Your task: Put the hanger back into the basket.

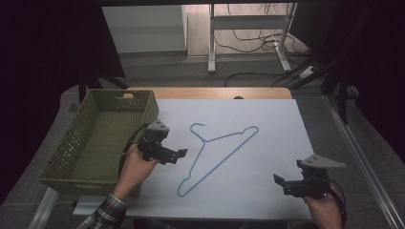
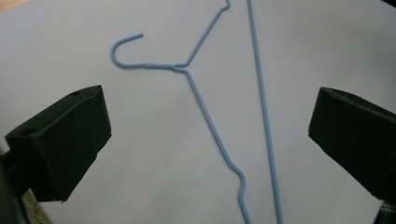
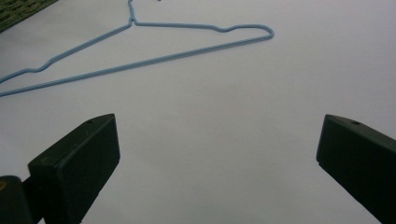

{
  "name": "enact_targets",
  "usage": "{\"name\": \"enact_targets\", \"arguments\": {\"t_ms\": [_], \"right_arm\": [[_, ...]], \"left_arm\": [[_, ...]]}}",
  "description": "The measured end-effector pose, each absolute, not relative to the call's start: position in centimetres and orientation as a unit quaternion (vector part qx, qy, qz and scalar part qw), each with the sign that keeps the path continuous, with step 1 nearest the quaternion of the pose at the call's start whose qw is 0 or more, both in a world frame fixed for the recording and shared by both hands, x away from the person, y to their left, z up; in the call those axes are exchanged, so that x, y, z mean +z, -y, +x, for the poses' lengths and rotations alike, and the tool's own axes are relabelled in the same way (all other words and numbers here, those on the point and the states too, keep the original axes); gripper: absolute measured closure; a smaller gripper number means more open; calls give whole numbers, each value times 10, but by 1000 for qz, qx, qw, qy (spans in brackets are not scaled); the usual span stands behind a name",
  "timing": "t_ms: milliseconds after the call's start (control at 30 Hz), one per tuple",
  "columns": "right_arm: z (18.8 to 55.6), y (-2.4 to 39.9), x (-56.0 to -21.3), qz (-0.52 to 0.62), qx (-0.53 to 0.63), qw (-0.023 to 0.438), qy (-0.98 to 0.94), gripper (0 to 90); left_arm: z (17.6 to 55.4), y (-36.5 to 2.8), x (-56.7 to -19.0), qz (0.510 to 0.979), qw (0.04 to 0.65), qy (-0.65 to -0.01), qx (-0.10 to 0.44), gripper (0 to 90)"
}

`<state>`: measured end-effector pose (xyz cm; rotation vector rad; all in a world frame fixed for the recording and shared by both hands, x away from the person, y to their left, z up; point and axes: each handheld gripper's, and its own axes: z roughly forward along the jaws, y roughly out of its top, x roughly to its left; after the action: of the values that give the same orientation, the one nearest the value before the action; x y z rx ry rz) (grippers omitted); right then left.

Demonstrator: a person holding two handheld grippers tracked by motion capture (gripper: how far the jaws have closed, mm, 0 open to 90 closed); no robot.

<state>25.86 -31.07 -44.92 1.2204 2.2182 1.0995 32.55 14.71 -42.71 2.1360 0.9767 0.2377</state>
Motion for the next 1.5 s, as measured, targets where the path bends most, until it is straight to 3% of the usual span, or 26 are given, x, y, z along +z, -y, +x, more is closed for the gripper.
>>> {"name": "enact_targets", "arguments": {"t_ms": [267, 767, 967, 1000, 1100, 1133, 1200, 1300, 1500], "right_arm": [[259, 309, -451, 432, 385, 189, -793, 0], [260, 309, -453, 431, 380, 186, -797, 0], [260, 308, -455, 430, 377, 185, -799, 0], [261, 308, -455, 430, 376, 184, -800, 0], [261, 308, -456, 429, 373, 183, -802, 0], [261, 308, -456, 429, 373, 183, -802, 0], [261, 307, -456, 428, 372, 182, -803, 0], [261, 307, -457, 428, 371, 182, -804, 0], [261, 307, -458, 427, 369, 182, -806, 0]], "left_arm": [[344, -130, -434, 842, 368, -384, 87, 0], [380, -90, -462, 872, 284, -395, 58, 15], [389, -74, -473, 881, 253, -393, 72, 170], [392, -71, -477, 883, 249, -392, 69, 278], [395, -68, -483, 882, 250, -395, 61, 416], [397, -67, -485, 882, 250, -395, 56, 416], [401, -66, -493, 880, 252, -400, 48, 549], [404, -65, -501, 876, 253, -409, 40, 657], [405, -63, -512, 872, 248, -420, 42, 712]]}}
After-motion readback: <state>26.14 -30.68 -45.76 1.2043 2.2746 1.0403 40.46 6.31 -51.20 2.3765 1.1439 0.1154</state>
